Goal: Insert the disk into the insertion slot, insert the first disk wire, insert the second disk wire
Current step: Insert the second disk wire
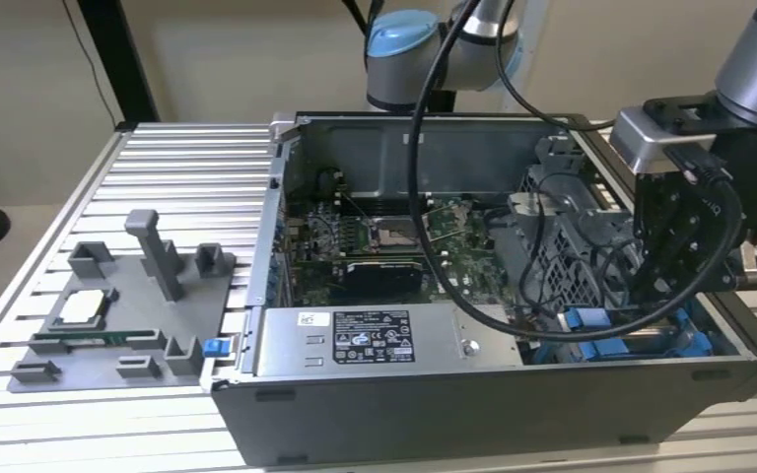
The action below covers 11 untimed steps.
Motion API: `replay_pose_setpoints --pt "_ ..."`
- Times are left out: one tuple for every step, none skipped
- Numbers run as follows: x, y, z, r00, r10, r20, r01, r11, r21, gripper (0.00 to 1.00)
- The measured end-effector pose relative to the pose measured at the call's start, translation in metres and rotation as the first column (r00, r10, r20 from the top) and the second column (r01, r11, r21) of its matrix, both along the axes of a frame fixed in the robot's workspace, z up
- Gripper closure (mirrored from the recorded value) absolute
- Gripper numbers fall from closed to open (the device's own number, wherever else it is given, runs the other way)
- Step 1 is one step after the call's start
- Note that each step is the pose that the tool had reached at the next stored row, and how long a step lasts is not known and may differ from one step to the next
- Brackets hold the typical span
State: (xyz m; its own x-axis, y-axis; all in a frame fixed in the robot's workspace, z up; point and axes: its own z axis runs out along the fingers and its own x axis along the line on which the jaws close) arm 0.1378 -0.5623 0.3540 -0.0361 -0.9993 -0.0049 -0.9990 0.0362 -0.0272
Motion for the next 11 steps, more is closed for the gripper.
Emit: replay_pose_setpoints --pt "0.0 -0.0002 -0.0002 1.0 0.0 0.0 0.0 1.0 0.0001 1.0" --pt "0.0 -0.0006 -0.0003 1.0 0.0 0.0 0.0 1.0 -0.0001 1.0" --pt "0.0 -0.0007 -0.0008 1.0 0.0 0.0 0.0 1.0 0.0002 1.0" --pt "0.0 -0.0007 -0.0011 1.0 0.001 0.0002 -0.001 1.0 0.0 1.0" --pt "0.0001 -0.0007 -0.0012 1.0 0.001 0.0006 -0.001 1.0 -0.0003 1.0" --pt "0.0001 -0.0007 -0.0017 1.0 0.001 0.001 -0.001 1.0 0.0 1.0" --pt "0.0001 -0.0007 -0.0022 1.0 0.001 0.0017 -0.001 1.0 0.0001 1.0" --pt "0.0 -0.0007 -0.0027 1.0 0.001 0.0026 -0.001 1.0 0.0001 1.0" --pt "0.0 -0.0008 -0.0032 1.0 0.001 0.0041 -0.001 1.0 0.0 1.0" --pt "0.0 -0.0007 -0.0038 1.0 0.001 0.0055 -0.001 1.0 0.0 1.0" --pt "0.0001 -0.0007 -0.0043 1.0 0.001 0.0066 -0.001 1.0 0.0 1.0"
